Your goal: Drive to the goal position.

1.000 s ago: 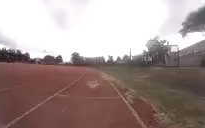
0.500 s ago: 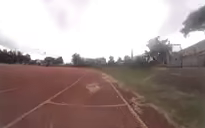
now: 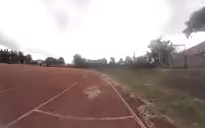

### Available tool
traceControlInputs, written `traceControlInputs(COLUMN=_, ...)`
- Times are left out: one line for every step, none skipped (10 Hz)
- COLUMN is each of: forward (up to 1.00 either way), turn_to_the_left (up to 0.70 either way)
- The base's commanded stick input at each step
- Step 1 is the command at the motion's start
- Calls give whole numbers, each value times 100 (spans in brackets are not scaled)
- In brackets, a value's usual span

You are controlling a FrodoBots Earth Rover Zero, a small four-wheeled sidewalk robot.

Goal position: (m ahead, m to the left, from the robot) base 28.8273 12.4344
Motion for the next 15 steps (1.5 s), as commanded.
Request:
traceControlInputs(forward=70, turn_to_the_left=0)
traceControlInputs(forward=70, turn_to_the_left=0)
traceControlInputs(forward=70, turn_to_the_left=0)
traceControlInputs(forward=70, turn_to_the_left=0)
traceControlInputs(forward=70, turn_to_the_left=0)
traceControlInputs(forward=70, turn_to_the_left=0)
traceControlInputs(forward=70, turn_to_the_left=0)
traceControlInputs(forward=70, turn_to_the_left=0)
traceControlInputs(forward=70, turn_to_the_left=0)
traceControlInputs(forward=70, turn_to_the_left=0)
traceControlInputs(forward=70, turn_to_the_left=0)
traceControlInputs(forward=70, turn_to_the_left=0)
traceControlInputs(forward=70, turn_to_the_left=0)
traceControlInputs(forward=70, turn_to_the_left=0)
traceControlInputs(forward=70, turn_to_the_left=0)
